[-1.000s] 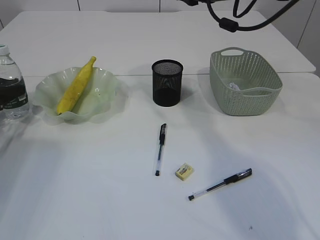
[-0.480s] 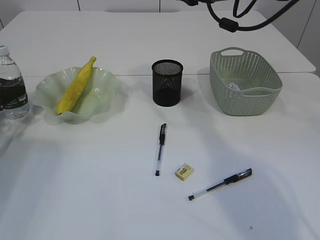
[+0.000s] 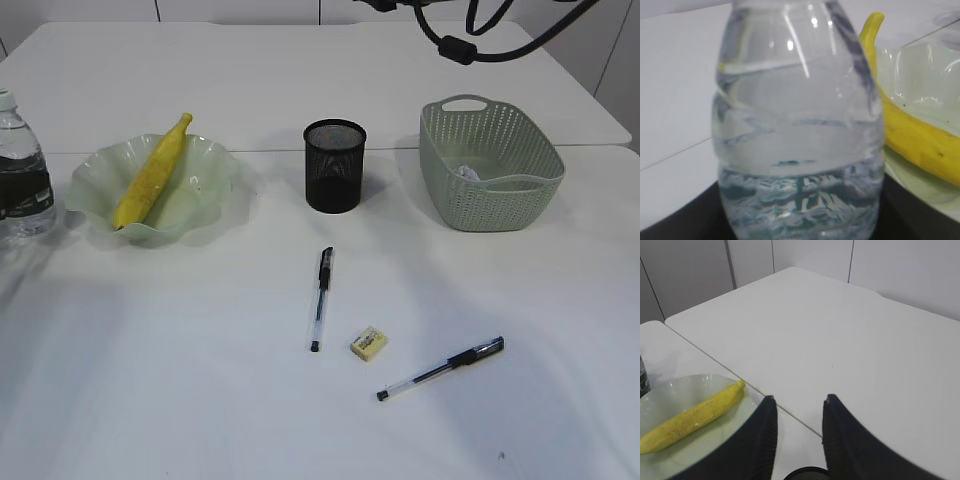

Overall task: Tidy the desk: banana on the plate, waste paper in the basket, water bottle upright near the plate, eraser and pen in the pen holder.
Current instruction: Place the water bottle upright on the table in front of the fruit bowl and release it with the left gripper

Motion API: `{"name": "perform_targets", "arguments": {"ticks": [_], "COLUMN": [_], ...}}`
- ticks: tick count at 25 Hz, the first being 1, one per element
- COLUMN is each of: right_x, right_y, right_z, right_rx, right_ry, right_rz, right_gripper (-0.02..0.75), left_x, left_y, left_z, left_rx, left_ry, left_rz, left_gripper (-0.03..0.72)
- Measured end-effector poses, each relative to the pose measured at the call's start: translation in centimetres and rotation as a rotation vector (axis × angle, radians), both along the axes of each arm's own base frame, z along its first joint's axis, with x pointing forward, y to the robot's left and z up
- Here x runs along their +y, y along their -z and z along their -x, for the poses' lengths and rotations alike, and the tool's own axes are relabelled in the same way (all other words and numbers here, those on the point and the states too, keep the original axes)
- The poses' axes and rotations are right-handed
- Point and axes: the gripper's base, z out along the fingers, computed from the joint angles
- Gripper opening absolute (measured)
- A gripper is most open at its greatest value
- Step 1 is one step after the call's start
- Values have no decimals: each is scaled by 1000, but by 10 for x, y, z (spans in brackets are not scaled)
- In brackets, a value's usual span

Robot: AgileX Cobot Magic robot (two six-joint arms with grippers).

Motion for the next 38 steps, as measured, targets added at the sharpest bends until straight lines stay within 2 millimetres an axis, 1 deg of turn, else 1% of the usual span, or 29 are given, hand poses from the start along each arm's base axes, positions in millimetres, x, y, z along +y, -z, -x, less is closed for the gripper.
{"name": "perform_targets", "arguments": {"ticks": [4,9,19,23,31,38], "right_x": [0,0,0,0,0,-1], "right_y": [0,0,0,0,0,0], "right_z": [0,0,0,0,0,-1], "right_rx": [-1,-2,-5,-5,-6,-8], "right_ry": [1,1,2,2,2,8], "right_rz": [1,2,4,4,5,6], "right_gripper": [234,234,234,234,234,234], "left_x": [0,3,2,0,-2,-1], "left_y": [0,5,7,5,3,-5], "left_z": [0,0,0,1,2,-3], "left_rx": [1,33,39,19,14,3], "left_ry": [-4,-23,-14,15,28,34], "left_rz": [-1,-36,-45,-22,4,44], "left_gripper": [448,501,510,515,566,572]}}
